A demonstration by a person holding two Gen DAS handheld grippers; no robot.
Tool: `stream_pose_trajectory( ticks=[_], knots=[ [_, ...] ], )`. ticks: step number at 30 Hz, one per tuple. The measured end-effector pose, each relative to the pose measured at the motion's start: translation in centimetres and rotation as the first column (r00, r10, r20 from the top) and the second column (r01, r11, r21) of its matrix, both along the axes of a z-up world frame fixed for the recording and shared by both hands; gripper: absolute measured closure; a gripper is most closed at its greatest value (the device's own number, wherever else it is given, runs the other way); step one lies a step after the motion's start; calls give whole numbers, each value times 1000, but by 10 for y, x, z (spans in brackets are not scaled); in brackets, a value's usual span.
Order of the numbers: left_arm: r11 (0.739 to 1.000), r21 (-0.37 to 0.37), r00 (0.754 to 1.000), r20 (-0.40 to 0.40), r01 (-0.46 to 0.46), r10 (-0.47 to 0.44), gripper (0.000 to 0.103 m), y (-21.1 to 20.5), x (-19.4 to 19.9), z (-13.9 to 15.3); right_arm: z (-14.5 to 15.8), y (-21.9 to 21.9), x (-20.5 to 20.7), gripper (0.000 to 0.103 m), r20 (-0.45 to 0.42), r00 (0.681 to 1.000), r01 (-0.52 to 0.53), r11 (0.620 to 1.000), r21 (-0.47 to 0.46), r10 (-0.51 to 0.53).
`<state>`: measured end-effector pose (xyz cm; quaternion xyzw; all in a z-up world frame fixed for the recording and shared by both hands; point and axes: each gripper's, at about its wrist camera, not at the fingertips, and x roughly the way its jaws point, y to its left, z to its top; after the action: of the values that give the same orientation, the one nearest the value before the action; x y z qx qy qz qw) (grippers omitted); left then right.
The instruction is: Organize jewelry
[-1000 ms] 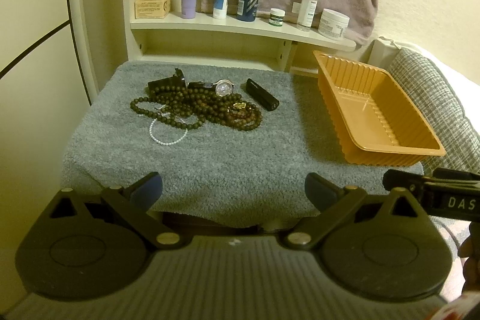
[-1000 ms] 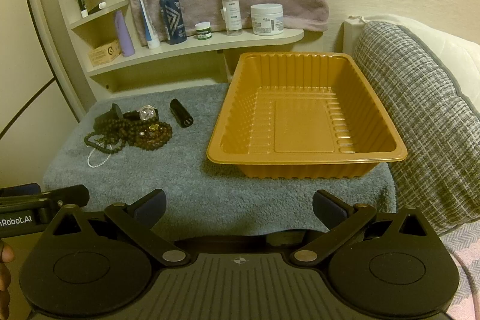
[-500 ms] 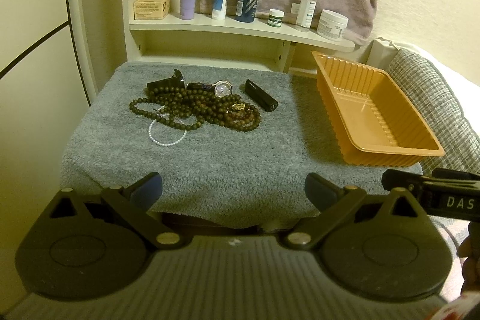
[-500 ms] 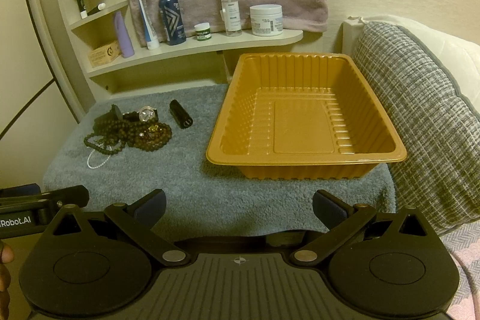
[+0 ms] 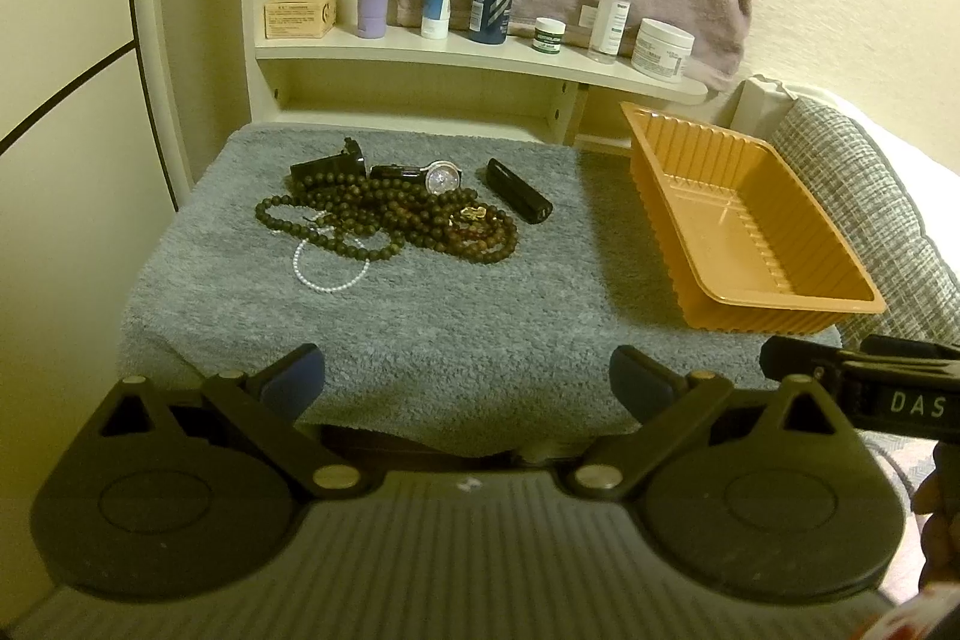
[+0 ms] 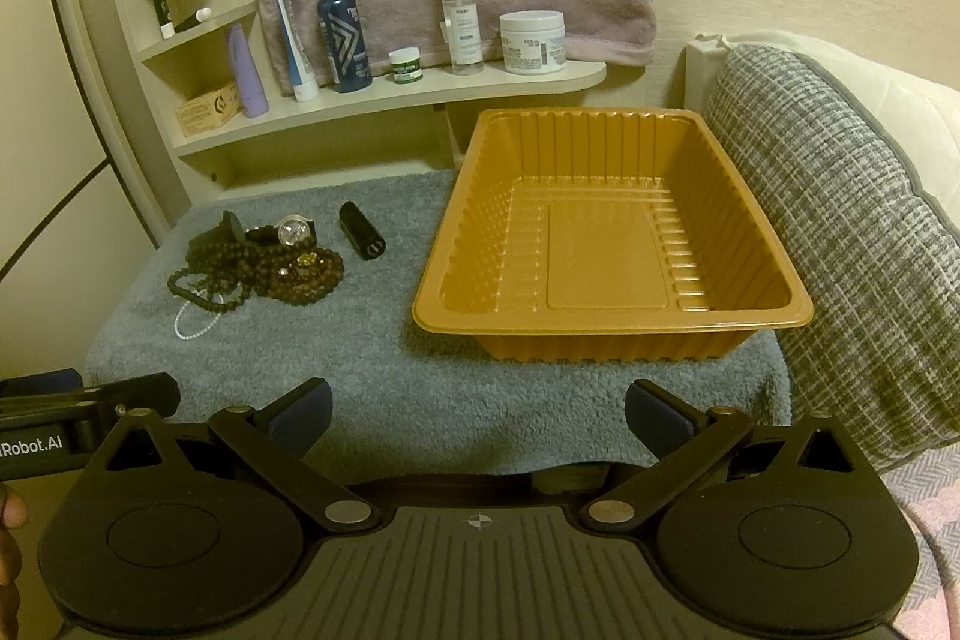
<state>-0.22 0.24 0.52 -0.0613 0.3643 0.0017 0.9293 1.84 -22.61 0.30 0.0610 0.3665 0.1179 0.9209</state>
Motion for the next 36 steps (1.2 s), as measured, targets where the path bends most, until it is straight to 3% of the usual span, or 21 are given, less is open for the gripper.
stream_pose_trajectory(
  ticks=[36],
  knots=[
    [1000,-20,1000,8,3,-3,3,-7,2,4,2,-4,1,0,10,1000,29,999,25,-29]
  ],
)
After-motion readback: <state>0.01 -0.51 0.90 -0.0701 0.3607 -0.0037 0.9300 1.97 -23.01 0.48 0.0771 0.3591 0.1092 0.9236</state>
